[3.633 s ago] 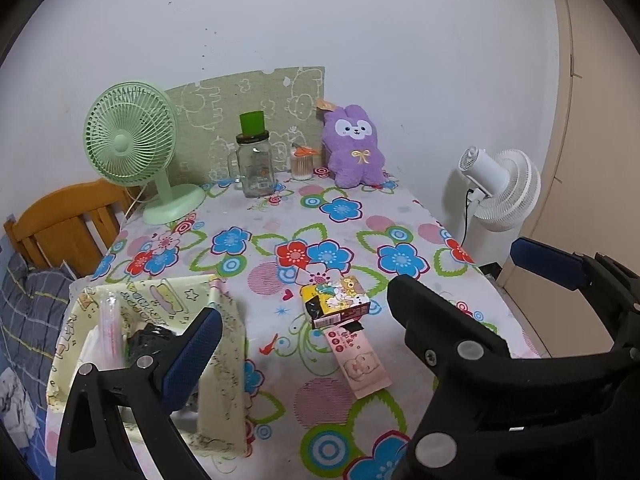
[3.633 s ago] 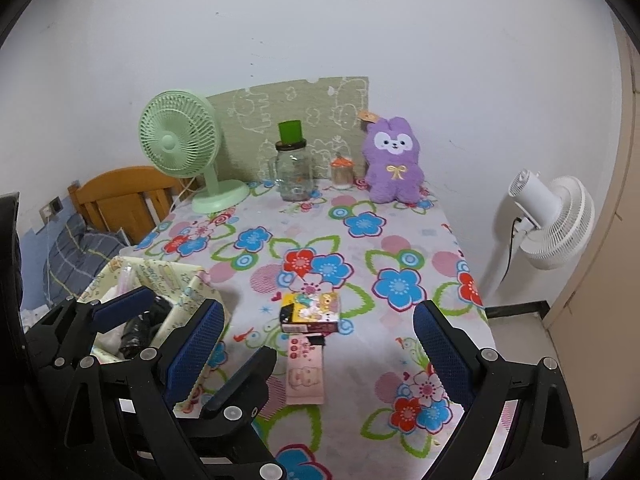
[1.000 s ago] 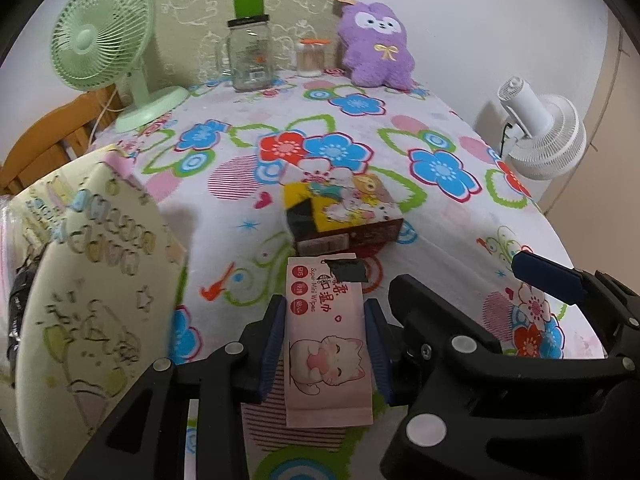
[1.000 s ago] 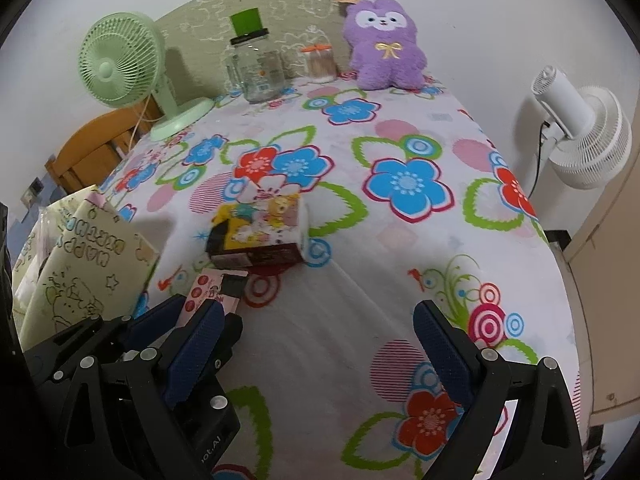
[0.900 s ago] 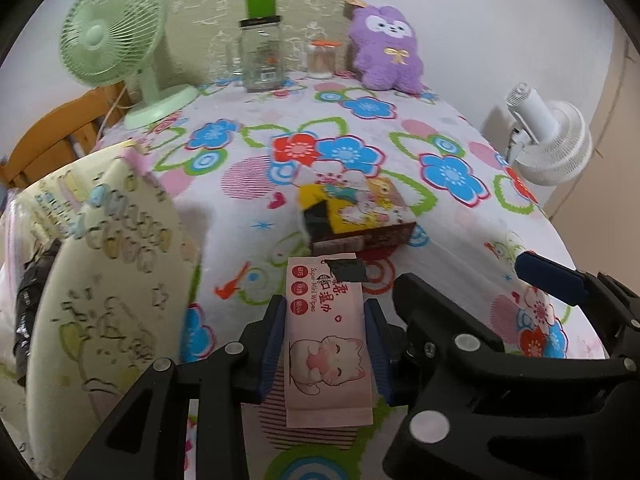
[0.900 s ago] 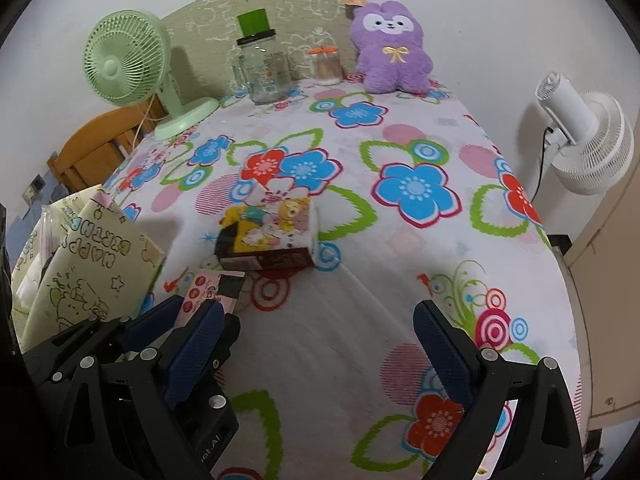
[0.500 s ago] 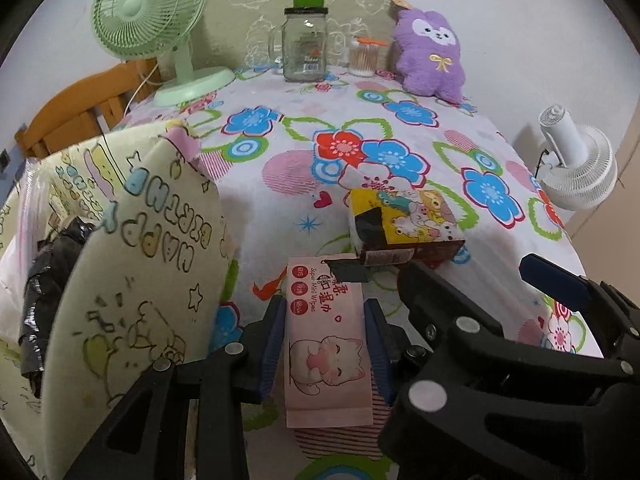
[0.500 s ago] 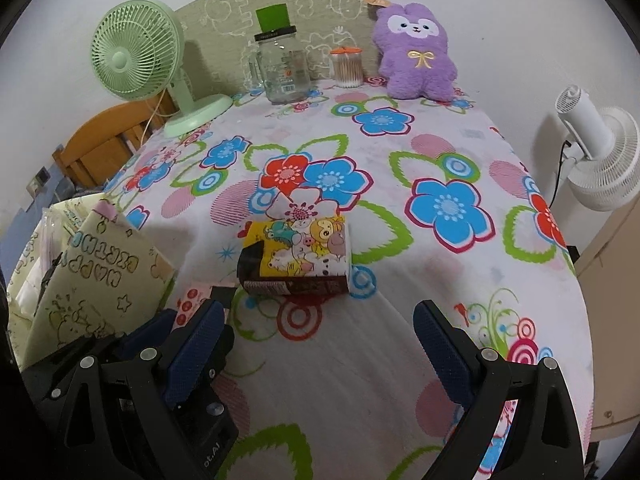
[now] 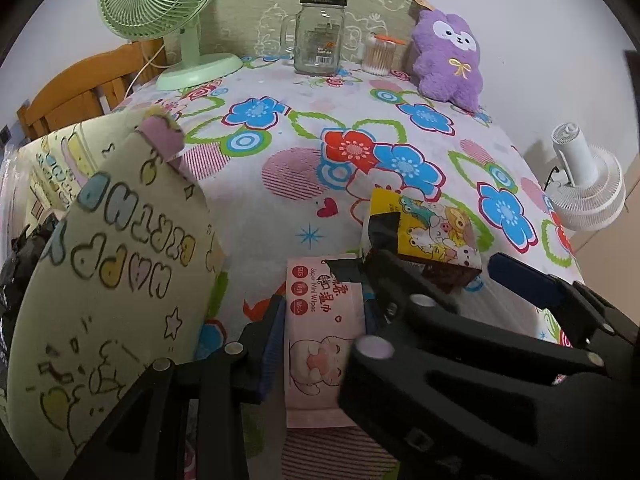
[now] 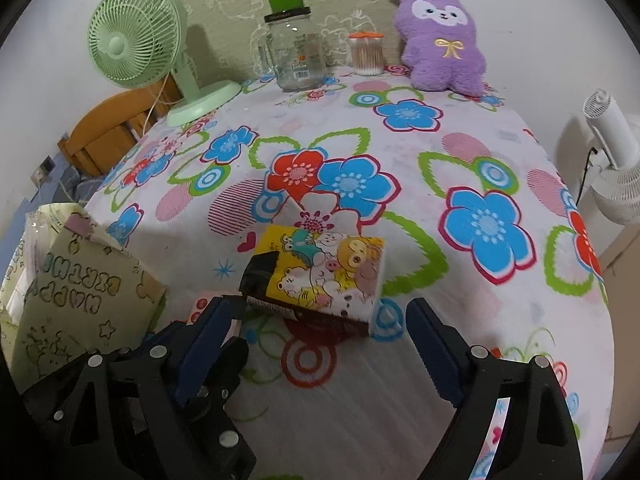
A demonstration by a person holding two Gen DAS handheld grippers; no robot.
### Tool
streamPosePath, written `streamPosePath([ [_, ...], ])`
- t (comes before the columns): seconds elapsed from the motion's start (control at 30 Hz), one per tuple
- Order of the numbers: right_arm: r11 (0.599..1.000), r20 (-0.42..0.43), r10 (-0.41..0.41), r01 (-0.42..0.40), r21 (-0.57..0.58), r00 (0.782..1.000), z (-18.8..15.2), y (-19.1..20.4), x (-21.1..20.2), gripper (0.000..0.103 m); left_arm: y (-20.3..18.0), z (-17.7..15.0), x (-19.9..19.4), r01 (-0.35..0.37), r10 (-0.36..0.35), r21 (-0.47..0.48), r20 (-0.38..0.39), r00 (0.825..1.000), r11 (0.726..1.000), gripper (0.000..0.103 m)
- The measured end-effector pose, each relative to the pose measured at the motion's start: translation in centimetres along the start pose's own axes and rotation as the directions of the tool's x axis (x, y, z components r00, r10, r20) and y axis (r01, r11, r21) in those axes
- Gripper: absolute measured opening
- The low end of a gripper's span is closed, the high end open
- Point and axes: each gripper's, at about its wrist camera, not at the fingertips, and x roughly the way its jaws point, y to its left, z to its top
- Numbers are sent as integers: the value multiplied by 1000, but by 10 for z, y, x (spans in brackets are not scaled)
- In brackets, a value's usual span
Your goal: Organize soft objects
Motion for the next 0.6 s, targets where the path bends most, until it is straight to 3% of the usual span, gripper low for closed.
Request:
streamPosePath([
  [0.03,1000,-4,7,-7,-1,1000,1,0,3,89,0,1,1,-2,2,1,1,1000,1000,40],
  [0.1,1000,-14,14,-14,4,1000,3,-1,6,73,-1,3,3,-9,9,11,1,1000,1000,40],
  [0.13,1000,-23,16,-16,6,1000,3,-2,8,71,-2,4,3,-15,15,17,2,1000,1000,40],
  [0.37,999,-17,-41,41,2,999,2,-6,8,37,-7,5,7,-34,34,56,16,999,998,40],
  [0.6,999,-8,-50,50,10,999,0,-9,7,20,-9,4,7,-38,36,75,23,999,997,40],
])
